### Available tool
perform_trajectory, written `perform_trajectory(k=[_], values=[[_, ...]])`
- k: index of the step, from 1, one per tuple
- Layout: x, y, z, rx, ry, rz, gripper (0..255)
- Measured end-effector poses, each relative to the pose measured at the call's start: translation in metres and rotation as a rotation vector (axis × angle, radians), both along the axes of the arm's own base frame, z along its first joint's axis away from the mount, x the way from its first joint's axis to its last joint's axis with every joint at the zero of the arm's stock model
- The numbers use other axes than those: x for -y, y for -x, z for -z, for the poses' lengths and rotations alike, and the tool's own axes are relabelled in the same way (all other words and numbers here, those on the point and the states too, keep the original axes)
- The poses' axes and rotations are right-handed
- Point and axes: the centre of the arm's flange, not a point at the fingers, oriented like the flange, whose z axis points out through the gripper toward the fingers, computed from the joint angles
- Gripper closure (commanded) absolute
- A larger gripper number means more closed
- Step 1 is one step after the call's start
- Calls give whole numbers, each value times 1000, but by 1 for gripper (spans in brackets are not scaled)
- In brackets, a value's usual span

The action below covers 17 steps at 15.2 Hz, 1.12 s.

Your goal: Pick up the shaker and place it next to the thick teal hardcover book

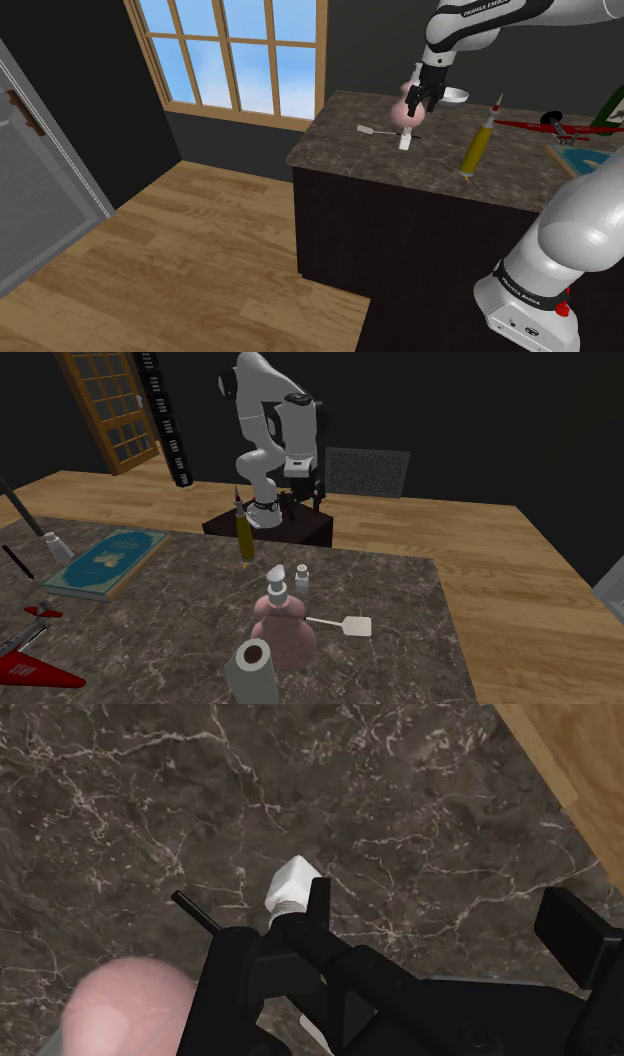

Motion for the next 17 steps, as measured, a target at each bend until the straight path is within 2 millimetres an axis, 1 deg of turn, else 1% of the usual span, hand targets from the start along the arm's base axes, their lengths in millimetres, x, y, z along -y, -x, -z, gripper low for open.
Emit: perform_trajectory(k=[3,5,7,8,9,10,13,17], values=[[29,-23,23,-6,-3,4,0],[46,-33,39,-11,-5,7,0],[67,-42,54,-15,-7,10,0],[75,-51,64,-17,-8,11,0],[83,-58,68,-20,-10,12,0],[89,-61,75,-21,-11,13,0],[96,-66,89,-22,-11,13,0],[97,-67,111,-22,-12,13,0]])
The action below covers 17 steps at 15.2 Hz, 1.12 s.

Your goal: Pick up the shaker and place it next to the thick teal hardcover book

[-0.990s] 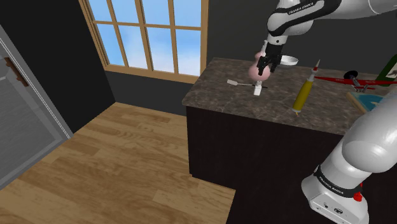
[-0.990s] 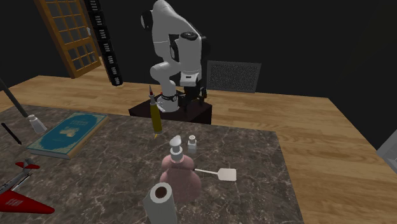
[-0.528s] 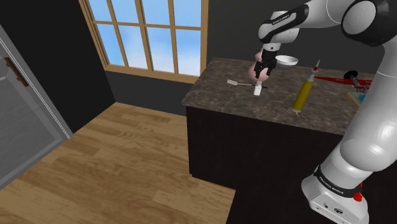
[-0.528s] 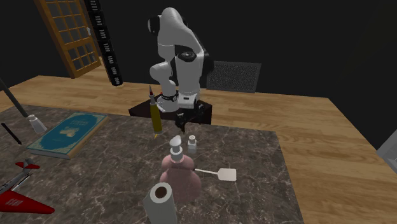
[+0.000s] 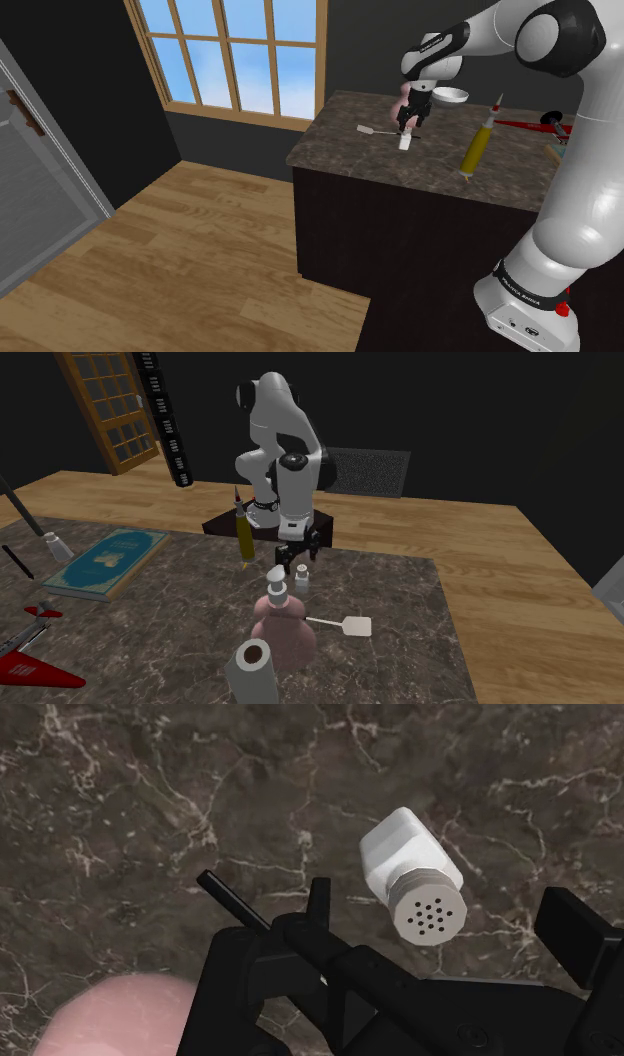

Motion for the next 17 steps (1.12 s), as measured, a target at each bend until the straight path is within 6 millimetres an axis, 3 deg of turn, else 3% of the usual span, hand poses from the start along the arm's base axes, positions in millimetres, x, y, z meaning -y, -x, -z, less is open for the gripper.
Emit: perform_trajectory(k=[7,8,17], values=[[0,1,9,0,0,0,0],[0,1,9,0,0,0,255],[0,1,9,0,0,0,255]])
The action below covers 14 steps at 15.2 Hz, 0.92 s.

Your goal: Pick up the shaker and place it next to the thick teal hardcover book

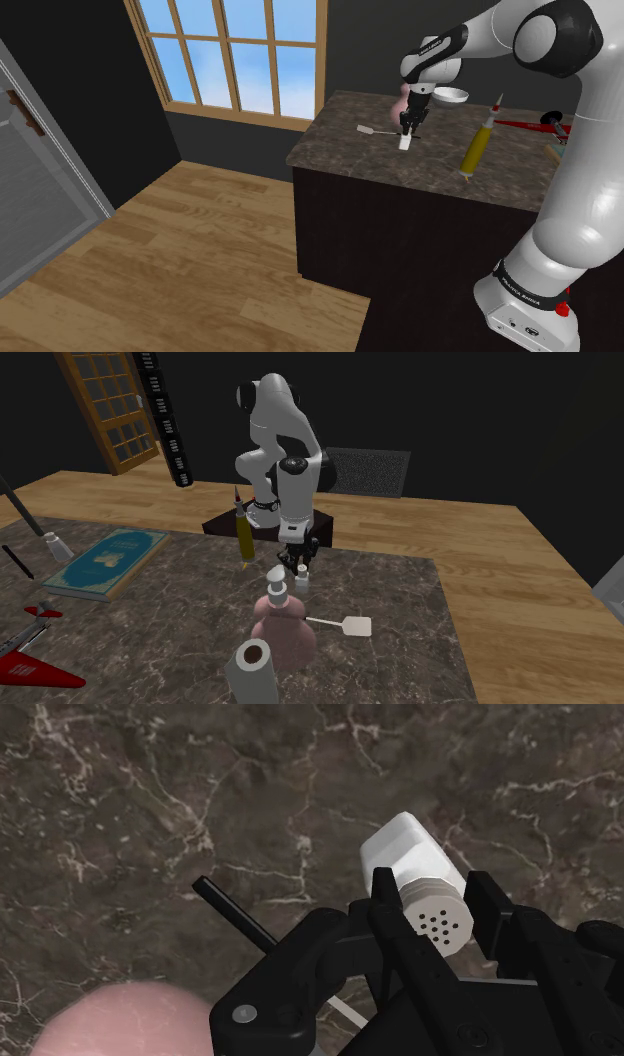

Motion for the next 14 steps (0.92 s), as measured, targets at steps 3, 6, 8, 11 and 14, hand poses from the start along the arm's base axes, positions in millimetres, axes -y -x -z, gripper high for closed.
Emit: perform_trajectory(k=[3,6,8,11,14], values=[[-1,1,-6,0,0,0,255],[1,0,-21,0,0,0,255],[1,0,-31,0,0,0,255],[0,-1,-47,0,0,0,255],[0,-1,-61,0,0,0,255]])
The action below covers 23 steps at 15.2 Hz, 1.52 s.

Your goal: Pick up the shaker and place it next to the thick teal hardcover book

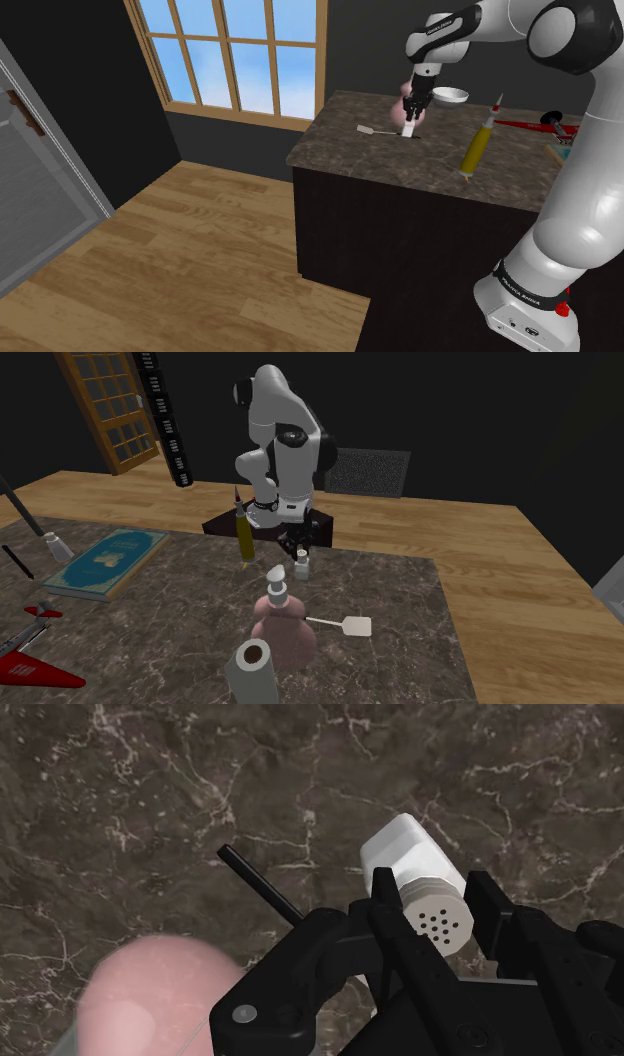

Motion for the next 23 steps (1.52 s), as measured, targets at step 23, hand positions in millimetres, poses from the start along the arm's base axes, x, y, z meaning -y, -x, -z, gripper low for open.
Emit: perform_trajectory(k=[23], values=[[20,33,-103,0,0,0,255]])
